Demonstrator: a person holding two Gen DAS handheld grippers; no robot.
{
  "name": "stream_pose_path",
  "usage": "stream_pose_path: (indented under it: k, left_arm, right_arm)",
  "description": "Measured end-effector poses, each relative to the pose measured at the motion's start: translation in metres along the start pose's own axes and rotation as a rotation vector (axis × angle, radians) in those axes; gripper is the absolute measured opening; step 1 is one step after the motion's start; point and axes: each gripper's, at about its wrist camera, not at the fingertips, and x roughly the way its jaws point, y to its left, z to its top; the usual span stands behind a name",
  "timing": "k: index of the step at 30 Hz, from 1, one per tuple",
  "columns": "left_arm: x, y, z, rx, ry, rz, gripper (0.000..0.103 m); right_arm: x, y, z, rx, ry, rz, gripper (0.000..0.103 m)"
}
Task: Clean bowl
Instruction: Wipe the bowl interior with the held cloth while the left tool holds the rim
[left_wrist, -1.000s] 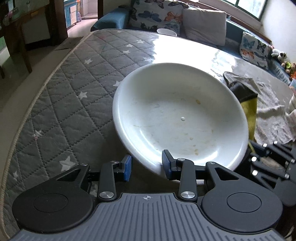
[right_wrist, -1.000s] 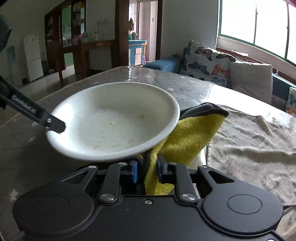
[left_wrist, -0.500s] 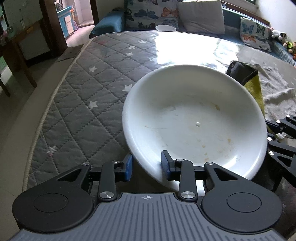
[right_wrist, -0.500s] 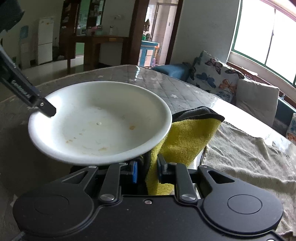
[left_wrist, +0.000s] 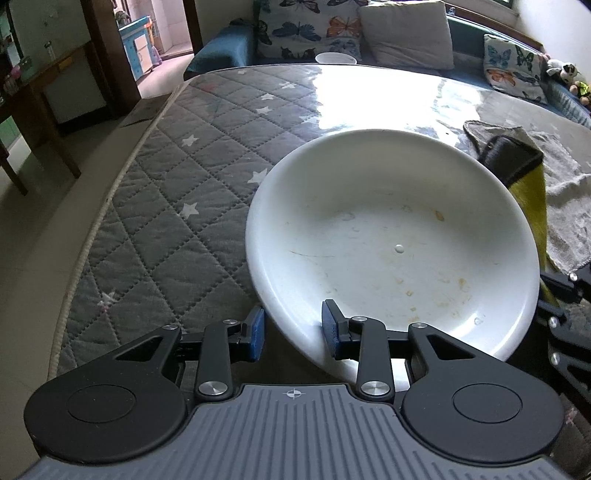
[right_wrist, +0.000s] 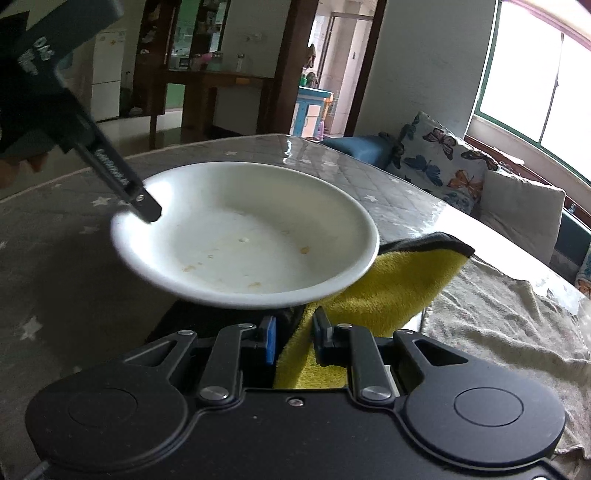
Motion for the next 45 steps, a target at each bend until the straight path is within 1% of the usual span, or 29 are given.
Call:
stream_pose_path:
  k: [8,16,21,26,32,36,45]
  left_arm:
    - [-0.005,-0.001,-0.002,-0.023,0.012,-0.011,0.036]
    - [-0.016,-0.004,-0.011,-0.107,0.024,-0.055,0.04]
    - [-0.019,-0.009,-0.016,-0.135,0.016,-0.053,0.041]
    - [-0.018,-0.01,-0.016,-0.1,0.004,-0.032,0.038]
    - [-0.017,-0.01,-0.015,-0.036,-0.012,-0.002,0.037]
    - [-0.014,-0.008,-0.013,-0.007,-0.008,0.006,0.037]
    - [-0.006,0.0,-0.006,0.069,0.001,0.039,0.036]
  right_arm:
    - [-0.008,0.013,0.001,-0.019,-0.007,0.024,0.021]
    - [-0.015,0.02,0.002,-0.01,-0.019,0.048,0.021]
    - [-0.017,0.024,0.004,-0.014,-0.025,0.065,0.021]
    - [-0.017,0.02,0.005,-0.035,-0.027,0.071,0.021]
    - [-0.012,0.016,0.005,-0.064,-0.031,0.048,0.021]
    - [-0.005,0.01,0.007,-0.068,-0.031,0.033,0.021]
    - [0.009,0.0,0.004,-0.164,-0.036,-0.013,0.021]
